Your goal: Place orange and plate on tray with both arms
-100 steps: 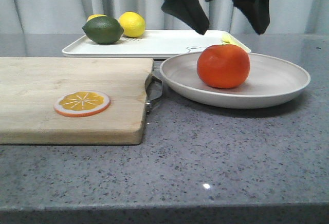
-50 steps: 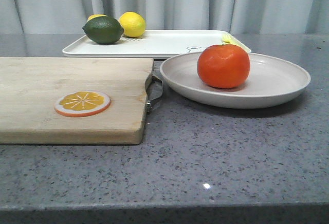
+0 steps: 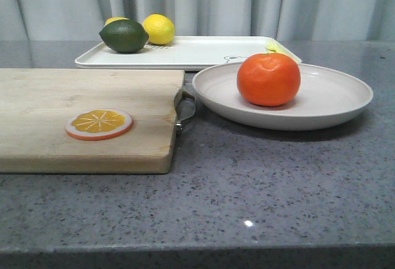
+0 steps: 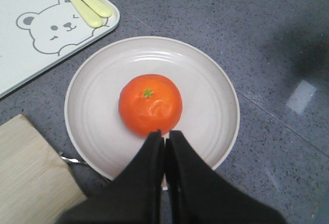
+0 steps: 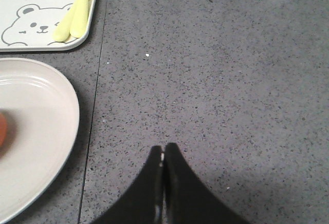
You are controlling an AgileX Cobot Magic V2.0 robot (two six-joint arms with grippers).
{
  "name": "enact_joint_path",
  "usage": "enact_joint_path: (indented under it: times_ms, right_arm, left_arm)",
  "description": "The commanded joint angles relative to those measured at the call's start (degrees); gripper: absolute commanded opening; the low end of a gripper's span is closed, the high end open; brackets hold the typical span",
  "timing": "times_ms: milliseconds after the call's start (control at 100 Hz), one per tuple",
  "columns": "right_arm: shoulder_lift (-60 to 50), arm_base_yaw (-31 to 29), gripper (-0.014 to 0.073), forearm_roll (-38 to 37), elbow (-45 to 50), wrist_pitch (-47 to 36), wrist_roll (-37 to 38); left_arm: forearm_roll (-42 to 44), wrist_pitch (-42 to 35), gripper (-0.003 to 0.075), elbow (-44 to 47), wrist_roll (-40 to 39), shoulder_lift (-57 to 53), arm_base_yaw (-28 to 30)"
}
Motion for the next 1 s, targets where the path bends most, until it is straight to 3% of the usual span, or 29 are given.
enact_joint_path:
  times_ms: [0, 780, 990]
  right_arm:
    - [-0.11, 0.0, -0.006, -0.42, -2.33, -3.62, -0.1]
    - [0.9, 0.0, -0.006, 0.04, -2.4, -3.14, -0.1]
    - [5.03, 3.6, -0.006, 0.3, -3.82, -1.4, -0.15]
  left_arm:
    - [-0.53, -4.79, -0.0019, 1.23, -0.2, -4.74, -0.01]
    - [-1.65, -5.57, -0.0019, 27.33, -4.0, -35.31, 11.54]
    - [-1.21, -5.57, -0.0019, 33.38, -3.68, -45.26, 12.53]
